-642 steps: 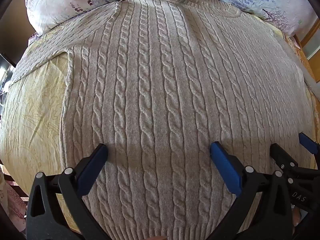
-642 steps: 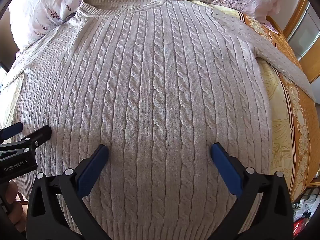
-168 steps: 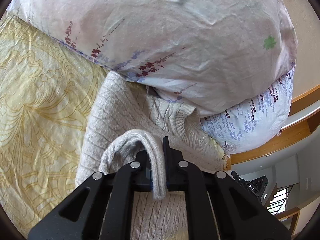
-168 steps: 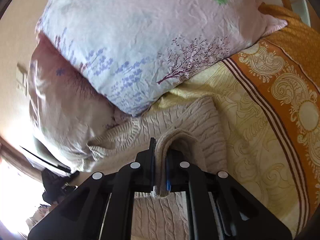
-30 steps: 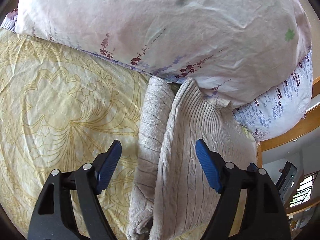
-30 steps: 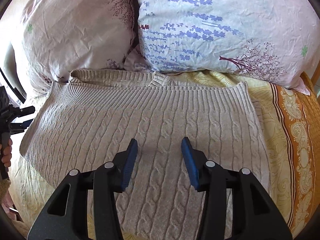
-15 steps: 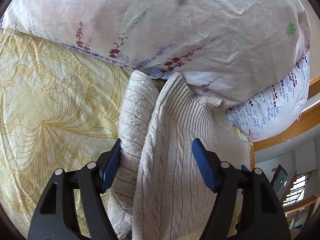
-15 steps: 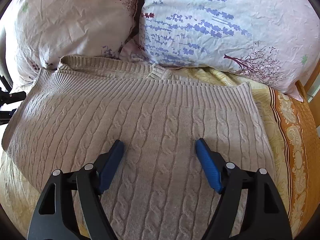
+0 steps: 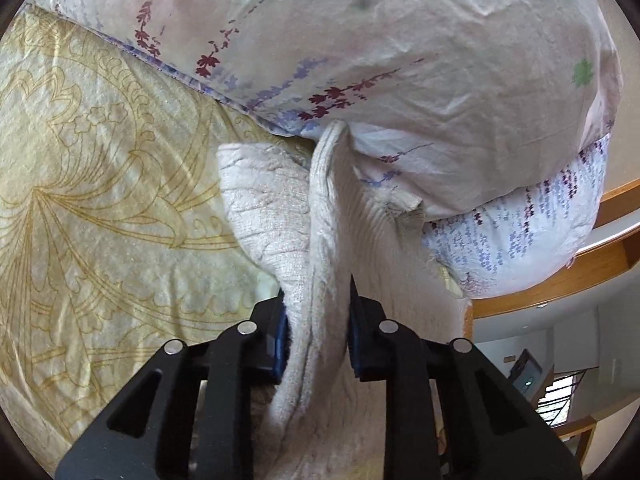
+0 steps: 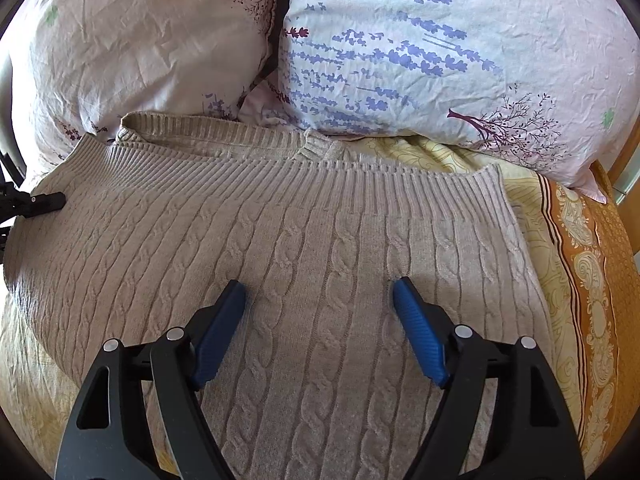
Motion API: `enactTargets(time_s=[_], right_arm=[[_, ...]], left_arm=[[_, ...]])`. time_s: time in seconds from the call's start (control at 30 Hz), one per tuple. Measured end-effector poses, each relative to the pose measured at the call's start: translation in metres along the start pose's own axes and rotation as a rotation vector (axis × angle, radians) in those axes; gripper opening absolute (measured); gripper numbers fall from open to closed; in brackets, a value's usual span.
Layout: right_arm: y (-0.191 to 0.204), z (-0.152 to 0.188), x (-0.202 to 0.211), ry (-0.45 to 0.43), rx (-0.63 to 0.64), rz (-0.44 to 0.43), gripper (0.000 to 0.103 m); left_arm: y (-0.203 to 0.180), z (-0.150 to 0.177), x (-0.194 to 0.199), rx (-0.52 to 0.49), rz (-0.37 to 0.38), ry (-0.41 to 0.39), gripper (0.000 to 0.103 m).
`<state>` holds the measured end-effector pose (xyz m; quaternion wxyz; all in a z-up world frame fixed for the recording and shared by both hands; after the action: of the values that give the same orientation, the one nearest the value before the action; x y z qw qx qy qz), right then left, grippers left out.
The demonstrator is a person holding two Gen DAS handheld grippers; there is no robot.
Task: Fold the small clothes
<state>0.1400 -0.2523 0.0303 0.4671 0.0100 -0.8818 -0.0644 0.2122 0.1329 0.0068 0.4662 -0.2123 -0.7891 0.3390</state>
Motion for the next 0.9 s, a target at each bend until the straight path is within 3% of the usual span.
enactTargets(time_s=[0.2, 0.33, 0.47, 0.63, 0.73, 0.8, 0.87, 0.9], right_arm=[[-0.004, -0.005, 0.001, 0.014, -0.028, -0.034, 0.079], [-0.028, -0.013, 0.020, -0.014, -0.188, -0.245, 0.078], [-0.049, -0.016, 0.030, -0.010, -0.304, -0.453, 0.078], [-0.064, -0.017, 0.023, 0.032, -0.411, -0.583, 0.079], [-0.071, -0.014, 0.016, 0.066, -0.482, -0.648, 0.079], [-0.075, -0.012, 0.012, 0.085, -0.545, -0.700, 0.082], [-0.081, -0.009, 0.006, 0.111, -0.617, -0.751, 0.084], [-0.083, -0.007, 0.005, 0.124, -0.643, -0.766, 0.085]], left_arm=[[-0.057, 0.003, -0.001, -0.058, 0.141, -0.018, 0.020], [-0.094, 0.010, -0.013, -0.048, 0.265, -0.005, 0.020], [-0.129, 0.018, -0.041, -0.067, 0.336, 0.047, 0.020], [-0.160, 0.038, -0.082, -0.087, 0.376, 0.145, 0.020], [-0.160, 0.053, -0.105, -0.057, 0.373, 0.215, 0.021], [-0.152, 0.061, -0.119, 0.008, 0.381, 0.271, 0.029], [-0.147, 0.065, -0.123, 0.070, 0.446, 0.301, 0.035], [-0.147, 0.064, -0.119, 0.072, 0.464, 0.296, 0.046]])
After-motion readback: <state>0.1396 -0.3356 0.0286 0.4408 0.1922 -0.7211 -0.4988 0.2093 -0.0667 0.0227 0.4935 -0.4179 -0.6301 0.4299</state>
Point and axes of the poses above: each gripper's, at about its wrist camera, not at the fingertips, and x roughly against the way its jaws point, y to its left, z to its underside, the point moved 2 cm from there along -x, roughly the way its jaws point, and after that the axes turned 6 degrees about -x, right-handed, at the moved point
